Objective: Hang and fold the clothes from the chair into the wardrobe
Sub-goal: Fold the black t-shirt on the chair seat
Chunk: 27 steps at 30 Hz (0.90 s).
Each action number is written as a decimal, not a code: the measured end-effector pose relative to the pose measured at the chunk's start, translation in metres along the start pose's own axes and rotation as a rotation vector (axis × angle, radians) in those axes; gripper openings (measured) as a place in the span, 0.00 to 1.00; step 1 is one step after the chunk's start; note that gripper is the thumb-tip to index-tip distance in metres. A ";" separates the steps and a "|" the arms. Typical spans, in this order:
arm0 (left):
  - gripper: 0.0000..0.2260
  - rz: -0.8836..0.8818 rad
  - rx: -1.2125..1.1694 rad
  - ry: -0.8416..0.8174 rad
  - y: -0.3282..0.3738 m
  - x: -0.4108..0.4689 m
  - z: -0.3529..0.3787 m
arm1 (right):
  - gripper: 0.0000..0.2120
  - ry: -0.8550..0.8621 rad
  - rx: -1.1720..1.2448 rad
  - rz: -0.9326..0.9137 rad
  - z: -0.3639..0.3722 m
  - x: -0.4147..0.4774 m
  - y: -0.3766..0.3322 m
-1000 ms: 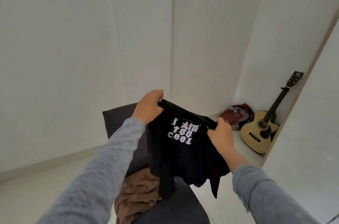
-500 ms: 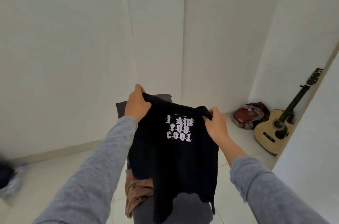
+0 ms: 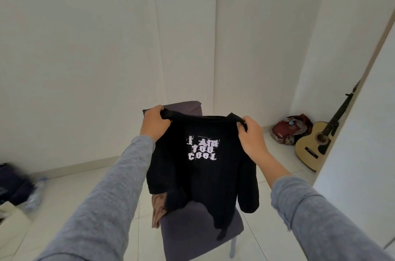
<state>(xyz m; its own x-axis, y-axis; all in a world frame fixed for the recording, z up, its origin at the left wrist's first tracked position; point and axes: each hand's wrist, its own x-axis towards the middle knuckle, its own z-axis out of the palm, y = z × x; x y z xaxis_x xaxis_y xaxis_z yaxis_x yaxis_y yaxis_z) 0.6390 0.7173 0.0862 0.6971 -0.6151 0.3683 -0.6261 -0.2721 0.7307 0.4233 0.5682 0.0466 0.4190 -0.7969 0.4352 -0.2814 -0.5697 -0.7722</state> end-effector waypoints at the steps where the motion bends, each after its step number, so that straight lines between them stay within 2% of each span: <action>1: 0.06 0.017 -0.005 0.037 0.001 -0.012 -0.001 | 0.07 -0.006 -0.013 0.024 -0.004 -0.008 0.000; 4: 0.09 0.021 -0.062 0.119 0.002 -0.047 0.001 | 0.03 -0.059 -0.065 0.111 -0.009 -0.029 0.002; 8: 0.10 -0.015 -0.051 0.175 -0.003 -0.086 -0.004 | 0.06 -0.198 -0.299 0.032 -0.023 -0.054 0.007; 11: 0.09 -0.108 -0.050 0.241 -0.003 -0.101 -0.015 | 0.04 -0.276 -0.277 0.007 -0.041 -0.058 0.015; 14: 0.08 -0.159 -0.044 0.249 0.000 -0.115 -0.019 | 0.05 -0.257 -0.236 0.038 -0.050 -0.057 0.025; 18: 0.06 -0.183 0.031 0.187 0.009 -0.136 -0.018 | 0.09 -0.247 -0.112 0.085 -0.063 -0.064 0.038; 24: 0.03 -0.240 0.123 0.046 0.016 -0.170 -0.009 | 0.08 -0.231 -0.034 0.091 -0.075 -0.080 0.043; 27: 0.07 -0.306 0.132 -0.024 0.013 -0.175 -0.010 | 0.10 -0.249 -0.074 0.057 -0.074 -0.083 0.041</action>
<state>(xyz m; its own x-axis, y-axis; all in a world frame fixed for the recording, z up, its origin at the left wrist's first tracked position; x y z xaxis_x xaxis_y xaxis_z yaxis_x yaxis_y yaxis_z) 0.5123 0.8287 0.0366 0.8526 -0.5066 0.1282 -0.4295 -0.5395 0.7242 0.3130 0.5957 0.0133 0.5978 -0.7592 0.2575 -0.3689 -0.5457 -0.7524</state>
